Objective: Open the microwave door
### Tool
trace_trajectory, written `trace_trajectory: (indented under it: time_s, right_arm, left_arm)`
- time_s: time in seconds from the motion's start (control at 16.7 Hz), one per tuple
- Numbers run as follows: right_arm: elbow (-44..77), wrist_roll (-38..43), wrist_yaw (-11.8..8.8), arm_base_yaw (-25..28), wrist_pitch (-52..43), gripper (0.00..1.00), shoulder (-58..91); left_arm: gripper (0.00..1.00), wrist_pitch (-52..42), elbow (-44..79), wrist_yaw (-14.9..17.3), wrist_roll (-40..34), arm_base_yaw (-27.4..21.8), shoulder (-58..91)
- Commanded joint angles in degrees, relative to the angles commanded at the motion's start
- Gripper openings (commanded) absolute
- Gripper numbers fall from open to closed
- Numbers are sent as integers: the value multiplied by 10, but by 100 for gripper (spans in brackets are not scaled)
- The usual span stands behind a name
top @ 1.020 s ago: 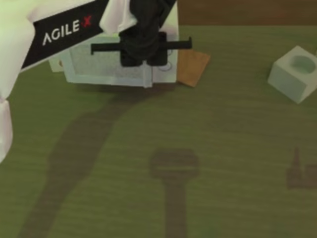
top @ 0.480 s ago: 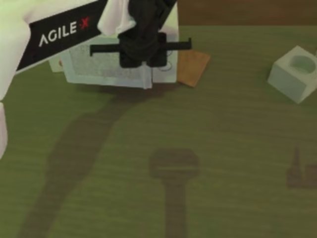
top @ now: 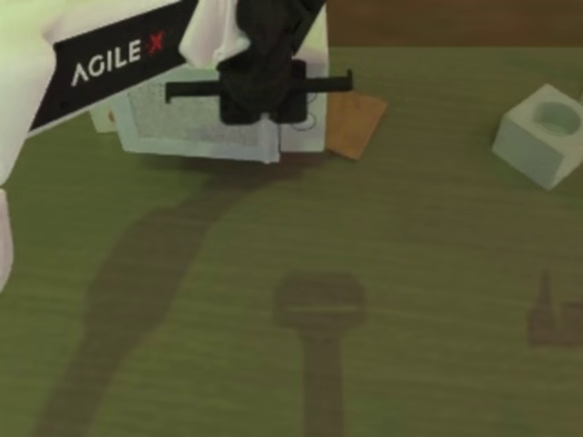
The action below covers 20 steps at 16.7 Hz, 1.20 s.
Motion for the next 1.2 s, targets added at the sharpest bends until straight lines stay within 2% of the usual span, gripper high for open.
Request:
trace_trajectory:
  time_s: [0.66, 1.2]
  right_arm:
    - [0, 0, 0, 0, 0, 100, 0]
    - [0, 0, 0, 0, 0, 100, 0]
  left_arm:
    - [0, 2, -2, 4, -1, -3, 2]
    - [0, 41, -77, 25, 53, 4, -50]
